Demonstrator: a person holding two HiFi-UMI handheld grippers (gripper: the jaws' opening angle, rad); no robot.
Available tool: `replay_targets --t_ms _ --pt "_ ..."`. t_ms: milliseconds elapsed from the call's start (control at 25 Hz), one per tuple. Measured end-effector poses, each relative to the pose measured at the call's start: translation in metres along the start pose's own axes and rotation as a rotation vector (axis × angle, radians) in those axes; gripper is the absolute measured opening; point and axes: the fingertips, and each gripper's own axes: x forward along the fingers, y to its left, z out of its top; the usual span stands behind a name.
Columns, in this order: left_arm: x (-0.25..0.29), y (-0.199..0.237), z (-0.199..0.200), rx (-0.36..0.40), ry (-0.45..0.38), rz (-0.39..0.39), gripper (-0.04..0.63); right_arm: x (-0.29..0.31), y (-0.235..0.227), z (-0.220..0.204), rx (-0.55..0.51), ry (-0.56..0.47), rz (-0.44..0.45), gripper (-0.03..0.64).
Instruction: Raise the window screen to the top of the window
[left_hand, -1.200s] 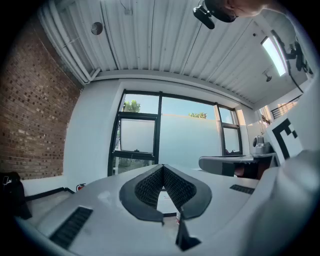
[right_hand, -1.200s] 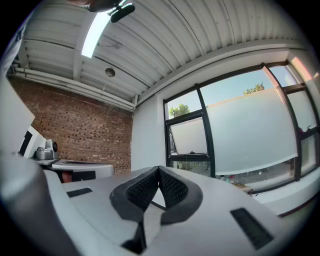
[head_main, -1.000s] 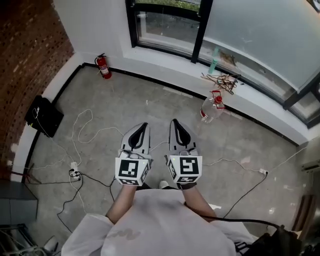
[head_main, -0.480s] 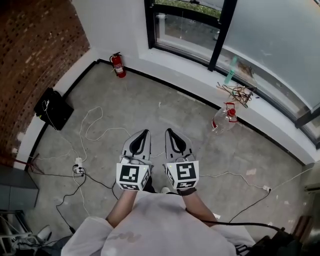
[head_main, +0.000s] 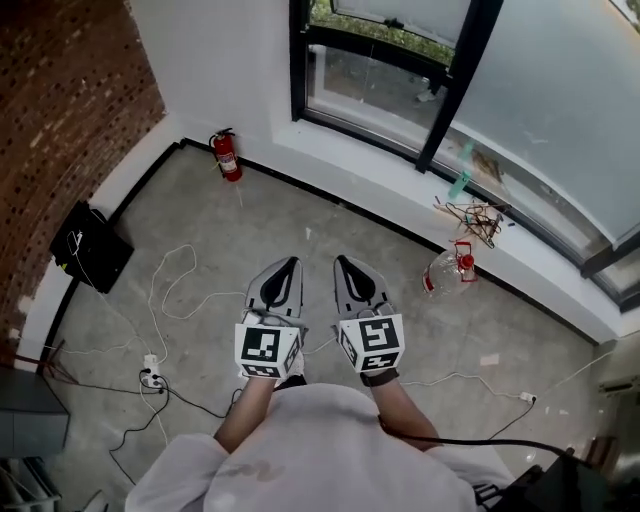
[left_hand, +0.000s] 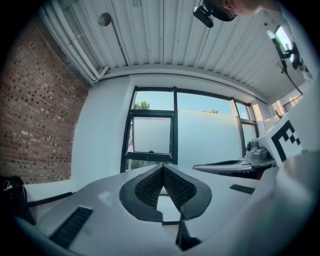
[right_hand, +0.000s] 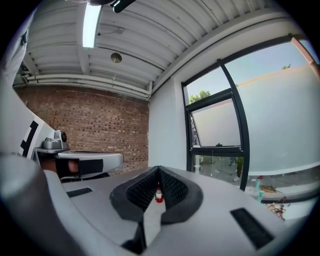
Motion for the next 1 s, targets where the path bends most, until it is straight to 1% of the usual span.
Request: replay_targets --t_ms 80,200,320,440,520,600,680,800,920,1000 --pt "0.015 0.040 0.007 -0.013 -0.006 0.017 0.000 0.038 0.003 0.012 -0.009 -0.011 -0.001 0.003" --pt "0.034 0.091 0.008 -0.093 -0.018 0.034 0.000 0.086 0.012 0.018 -0.025 -0.013 -0.006 0.003" --pt "0.056 0.114 -0.001 -0.100 0.001 0.021 0.000 0.124 0.019 0.008 -0.009 0.026 0.016 0.003" --pt "0.078 0.129 -0.017 -0.110 0.042 0.016 0.000 0.154 0.011 0.000 0.025 0.063 0.029 0.002" --pt "0.095 0.147 -0.030 -0.142 0.067 0.039 0.000 0.174 0.000 -0.003 0.027 0.072 0.028 0.002" --pt "0.117 0.167 -0.039 -0.195 0.085 0.060 0.000 0.200 -0.014 -0.008 0.040 0.078 0.033 0.002" --pt "0.143 0.184 -0.042 -0.224 0.082 0.074 0.000 0.231 -0.030 -0.014 0.065 0.085 0.047 0.003" --pt "0.193 0.203 -0.039 -0.190 0.066 0.089 0.000 0.285 -0.059 -0.011 0.093 0.071 0.074 0.003" --pt "0.256 0.212 -0.026 -0.133 0.060 0.063 0.000 0.333 -0.100 0.018 0.093 0.011 0.075 0.003" --pt "0.296 0.213 -0.010 -0.096 0.035 0.047 0.000 0.361 -0.133 0.038 0.085 -0.024 0.068 0.003"
